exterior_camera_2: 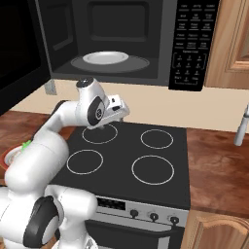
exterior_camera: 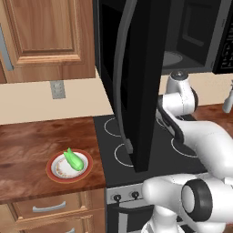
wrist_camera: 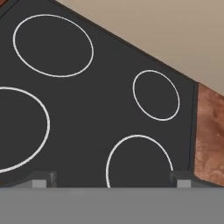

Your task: Pick the corn from the counter and place it in the microwave. Then turn on the microwave.

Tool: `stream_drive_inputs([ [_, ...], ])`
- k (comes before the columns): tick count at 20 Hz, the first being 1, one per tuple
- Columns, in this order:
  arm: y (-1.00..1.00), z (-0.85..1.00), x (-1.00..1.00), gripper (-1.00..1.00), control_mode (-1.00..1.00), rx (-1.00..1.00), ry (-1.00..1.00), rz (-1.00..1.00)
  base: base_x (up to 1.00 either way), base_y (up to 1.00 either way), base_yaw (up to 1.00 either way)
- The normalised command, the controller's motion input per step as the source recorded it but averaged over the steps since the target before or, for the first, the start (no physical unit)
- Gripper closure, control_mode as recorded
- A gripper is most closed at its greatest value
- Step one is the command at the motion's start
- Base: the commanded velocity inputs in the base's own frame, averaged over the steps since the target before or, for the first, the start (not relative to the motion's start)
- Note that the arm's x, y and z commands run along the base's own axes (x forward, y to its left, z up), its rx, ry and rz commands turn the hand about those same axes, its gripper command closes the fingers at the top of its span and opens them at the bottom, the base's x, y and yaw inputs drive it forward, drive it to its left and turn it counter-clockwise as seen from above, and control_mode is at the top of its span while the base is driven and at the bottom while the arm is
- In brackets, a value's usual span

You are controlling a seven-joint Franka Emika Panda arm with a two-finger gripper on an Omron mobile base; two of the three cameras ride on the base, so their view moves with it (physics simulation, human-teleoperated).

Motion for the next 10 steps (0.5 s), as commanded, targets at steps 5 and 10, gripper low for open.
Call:
stream_drive_inputs([
  [5,-0.07,-0.11,0.17,-1.00,-1.00,0.02,0.04,-0.01,0.00,0.00,0.00],
  [10,-0.03,-0.17,0.10,-1.00,-1.00,0.03,0.03,-0.01,0.00,0.00,0.00],
])
